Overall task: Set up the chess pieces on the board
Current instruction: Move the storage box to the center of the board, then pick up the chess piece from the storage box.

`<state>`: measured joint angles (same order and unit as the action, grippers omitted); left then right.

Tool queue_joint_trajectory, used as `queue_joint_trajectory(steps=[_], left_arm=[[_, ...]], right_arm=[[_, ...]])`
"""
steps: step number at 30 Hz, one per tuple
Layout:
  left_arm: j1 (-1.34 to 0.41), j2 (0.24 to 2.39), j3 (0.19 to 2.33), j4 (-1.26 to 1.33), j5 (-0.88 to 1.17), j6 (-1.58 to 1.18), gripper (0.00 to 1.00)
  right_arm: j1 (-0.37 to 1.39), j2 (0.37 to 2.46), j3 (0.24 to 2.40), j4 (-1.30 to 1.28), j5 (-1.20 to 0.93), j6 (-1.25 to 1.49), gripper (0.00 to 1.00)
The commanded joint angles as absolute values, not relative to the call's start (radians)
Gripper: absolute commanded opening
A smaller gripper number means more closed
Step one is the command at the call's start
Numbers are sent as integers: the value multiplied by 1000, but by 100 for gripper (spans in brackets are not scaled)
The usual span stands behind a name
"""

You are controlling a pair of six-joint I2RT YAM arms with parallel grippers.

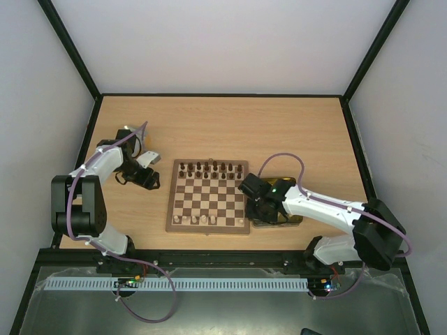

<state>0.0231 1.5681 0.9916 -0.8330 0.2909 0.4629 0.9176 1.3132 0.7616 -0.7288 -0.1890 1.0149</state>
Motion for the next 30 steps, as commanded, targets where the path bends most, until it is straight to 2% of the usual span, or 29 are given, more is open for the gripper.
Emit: queue_joint_trajectory(steps=[1, 9, 12, 14, 15, 18, 26, 27, 30], left_arm=[[31, 1542, 995, -859, 295, 466, 78], [29, 1518, 1031, -897, 278, 451, 79], [30, 1500, 1046, -922, 263, 450, 79], [30, 1479, 1051, -936, 262, 451, 83], [29, 1467, 1052, -942, 261, 450, 91], [30, 1447, 1058, -955, 235, 450, 96], [30, 1431, 1111, -994, 264, 464, 96], [31, 1430, 1123, -1000, 276, 464, 96], [30, 1431, 1154, -998, 281, 447, 99]], right_arm=[[925, 1287, 848, -873, -41, 1014, 23], [921, 1264, 1002, -990, 62, 959, 31], [908, 1250, 1046, -1016, 90, 935, 41], [888, 1232, 1046, -1001, 89, 915, 49], [871, 1225, 1042, -994, 90, 905, 52], [809, 1215, 1023, -985, 74, 878, 52], [774, 1242, 1040, -961, 35, 932, 52], [774, 1246, 1053, -964, 28, 944, 54], [775, 1242, 1085, -971, 20, 965, 77]])
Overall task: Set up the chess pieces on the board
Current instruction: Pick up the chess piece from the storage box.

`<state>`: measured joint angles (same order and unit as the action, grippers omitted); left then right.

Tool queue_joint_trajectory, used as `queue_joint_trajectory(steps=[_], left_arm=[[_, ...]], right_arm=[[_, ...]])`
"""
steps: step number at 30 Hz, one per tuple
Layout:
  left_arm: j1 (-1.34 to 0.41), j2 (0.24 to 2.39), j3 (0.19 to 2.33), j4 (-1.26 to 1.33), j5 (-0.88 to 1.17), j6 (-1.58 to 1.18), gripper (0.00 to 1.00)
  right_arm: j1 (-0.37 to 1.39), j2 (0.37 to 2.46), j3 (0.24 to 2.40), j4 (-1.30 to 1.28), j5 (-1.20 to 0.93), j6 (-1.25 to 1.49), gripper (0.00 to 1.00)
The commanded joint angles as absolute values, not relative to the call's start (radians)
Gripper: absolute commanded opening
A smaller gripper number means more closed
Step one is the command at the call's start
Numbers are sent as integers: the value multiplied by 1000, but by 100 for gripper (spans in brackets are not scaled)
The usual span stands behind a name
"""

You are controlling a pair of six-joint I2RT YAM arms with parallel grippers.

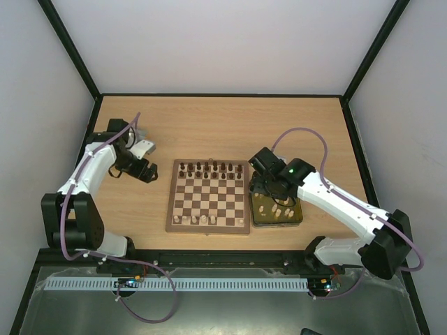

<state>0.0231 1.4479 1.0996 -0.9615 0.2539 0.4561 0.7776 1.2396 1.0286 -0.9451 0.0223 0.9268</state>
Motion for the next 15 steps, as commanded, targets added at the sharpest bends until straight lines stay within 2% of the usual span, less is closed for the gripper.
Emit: queue_joint_trajectory(steps=[1, 5, 9, 11, 15], left_arm=[[31, 1434, 1163, -1002, 275, 436, 99], [31, 1431, 1185, -1012, 261, 403, 99], [31, 1425, 1200, -1022, 259, 383, 98], [30, 1429, 1202, -1034, 248, 375, 94], [29, 1424, 1197, -1013, 209, 351, 81]], right_arm=[[775, 1239, 1091, -981, 23, 963, 81], [773, 1231, 1082, -1006, 61, 930, 81], [757, 1256, 1061, -980, 68, 866, 71], [747, 1269, 1047, -956, 53, 831, 62], [678, 1293, 1021, -903, -14, 755, 52]])
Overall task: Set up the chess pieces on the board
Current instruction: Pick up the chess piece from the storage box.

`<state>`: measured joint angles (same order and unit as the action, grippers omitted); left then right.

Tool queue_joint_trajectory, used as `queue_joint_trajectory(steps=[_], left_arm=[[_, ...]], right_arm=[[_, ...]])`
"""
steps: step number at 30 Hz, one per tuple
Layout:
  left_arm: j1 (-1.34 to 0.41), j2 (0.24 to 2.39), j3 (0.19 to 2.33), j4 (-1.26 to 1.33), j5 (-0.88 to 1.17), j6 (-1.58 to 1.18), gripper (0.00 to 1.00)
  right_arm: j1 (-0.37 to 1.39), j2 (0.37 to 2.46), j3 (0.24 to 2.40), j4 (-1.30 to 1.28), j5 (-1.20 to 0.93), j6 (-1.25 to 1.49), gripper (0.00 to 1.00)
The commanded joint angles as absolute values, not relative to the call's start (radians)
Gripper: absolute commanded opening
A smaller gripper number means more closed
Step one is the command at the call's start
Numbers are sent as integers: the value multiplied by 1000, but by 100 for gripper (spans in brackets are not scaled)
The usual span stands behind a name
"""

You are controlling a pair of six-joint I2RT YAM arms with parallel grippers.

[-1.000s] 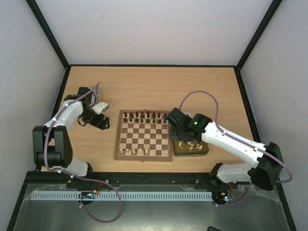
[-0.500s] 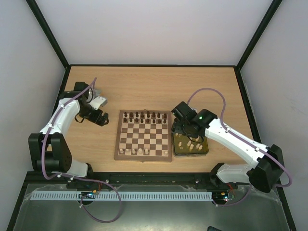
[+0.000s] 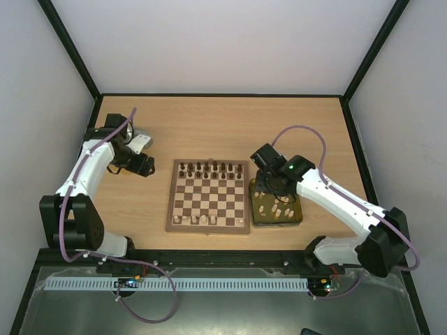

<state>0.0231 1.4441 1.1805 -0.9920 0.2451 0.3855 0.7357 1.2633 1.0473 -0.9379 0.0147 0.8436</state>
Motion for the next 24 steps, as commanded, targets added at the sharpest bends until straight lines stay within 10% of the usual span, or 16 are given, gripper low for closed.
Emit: queue_joint_trajectory(steps=[1, 24], left_arm=[[28, 1428, 1199, -1006, 208, 338, 78], [-7, 1511, 1233, -886, 246, 213, 76]], right_arm=[[643, 1308, 1025, -899, -30, 740, 50], [552, 1626, 1137, -824, -157, 680, 37]])
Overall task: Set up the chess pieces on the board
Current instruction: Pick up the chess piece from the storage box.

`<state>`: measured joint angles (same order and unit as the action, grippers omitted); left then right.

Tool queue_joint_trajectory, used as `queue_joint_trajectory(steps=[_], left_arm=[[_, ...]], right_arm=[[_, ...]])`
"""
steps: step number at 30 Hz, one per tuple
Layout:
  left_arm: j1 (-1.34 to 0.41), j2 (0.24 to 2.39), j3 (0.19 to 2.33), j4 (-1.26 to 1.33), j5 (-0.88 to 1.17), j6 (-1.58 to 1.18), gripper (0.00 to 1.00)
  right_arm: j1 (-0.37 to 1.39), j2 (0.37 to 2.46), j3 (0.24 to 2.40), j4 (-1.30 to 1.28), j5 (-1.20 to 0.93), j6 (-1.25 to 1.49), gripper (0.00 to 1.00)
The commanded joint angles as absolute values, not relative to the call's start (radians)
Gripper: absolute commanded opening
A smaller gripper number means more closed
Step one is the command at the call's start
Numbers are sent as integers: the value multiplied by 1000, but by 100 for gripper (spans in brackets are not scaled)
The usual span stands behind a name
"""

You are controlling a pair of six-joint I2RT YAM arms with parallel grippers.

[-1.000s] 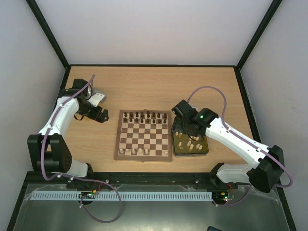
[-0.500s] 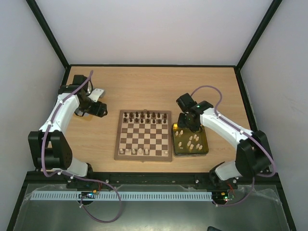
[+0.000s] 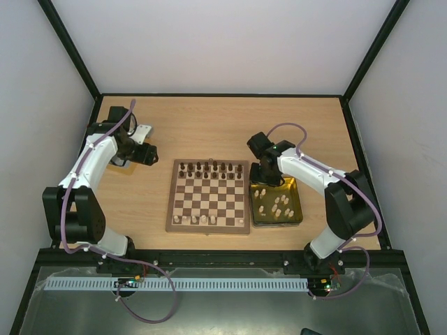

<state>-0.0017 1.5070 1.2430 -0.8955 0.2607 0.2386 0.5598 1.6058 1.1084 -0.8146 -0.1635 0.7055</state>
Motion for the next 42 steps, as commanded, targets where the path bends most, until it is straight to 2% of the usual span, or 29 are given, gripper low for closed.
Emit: queue_joint_trajectory(steps=[1, 42], left_arm=[[-8, 1511, 1235, -884, 240, 212, 77], [-20, 1517, 1232, -865, 209, 183, 82]], right_arm=[[552, 1627, 1134, -819, -157, 682, 36], [506, 1630, 1010, -770, -166, 644, 31]])
